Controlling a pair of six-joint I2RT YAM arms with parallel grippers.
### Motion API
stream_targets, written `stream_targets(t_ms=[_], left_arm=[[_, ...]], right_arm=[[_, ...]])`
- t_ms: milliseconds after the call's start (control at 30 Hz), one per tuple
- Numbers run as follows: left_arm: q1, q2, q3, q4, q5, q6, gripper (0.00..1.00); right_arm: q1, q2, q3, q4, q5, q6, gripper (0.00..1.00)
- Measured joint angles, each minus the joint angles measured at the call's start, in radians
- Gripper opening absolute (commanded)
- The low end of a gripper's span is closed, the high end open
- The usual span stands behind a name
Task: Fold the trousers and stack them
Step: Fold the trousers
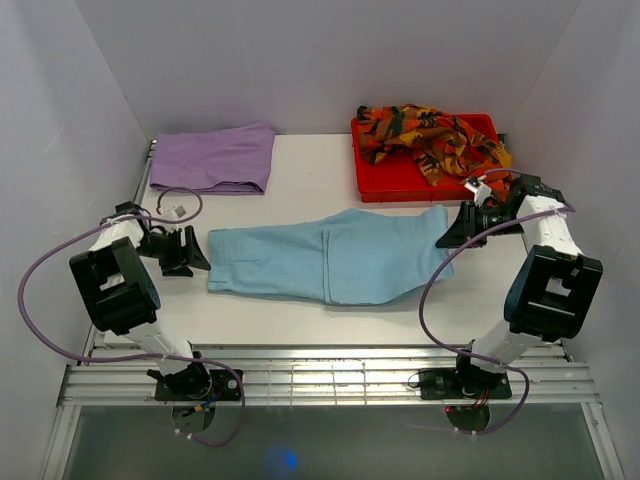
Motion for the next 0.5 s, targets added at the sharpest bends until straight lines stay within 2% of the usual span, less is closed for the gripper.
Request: stream_targets(t_ms=[133,333,500], left_arm=[[0.0,0.013,-0.023,0.049,0.043,-0.025,0.65],[-0.021,0.097,-0.018,0.128,0.082,-0.072,0.55],[-0.075,0.127,-0.017,0.164,0.091,-0.106,0.3]], right_arm=[[0.07,-0.005,0.028,0.018,-0.05,0.059,0.08],[0.235,-0.027,0.053,0.146,-0.089,0.23,0.08],[0.414,-0.029,0.087,0.301,-0.089,0.376,0.08]])
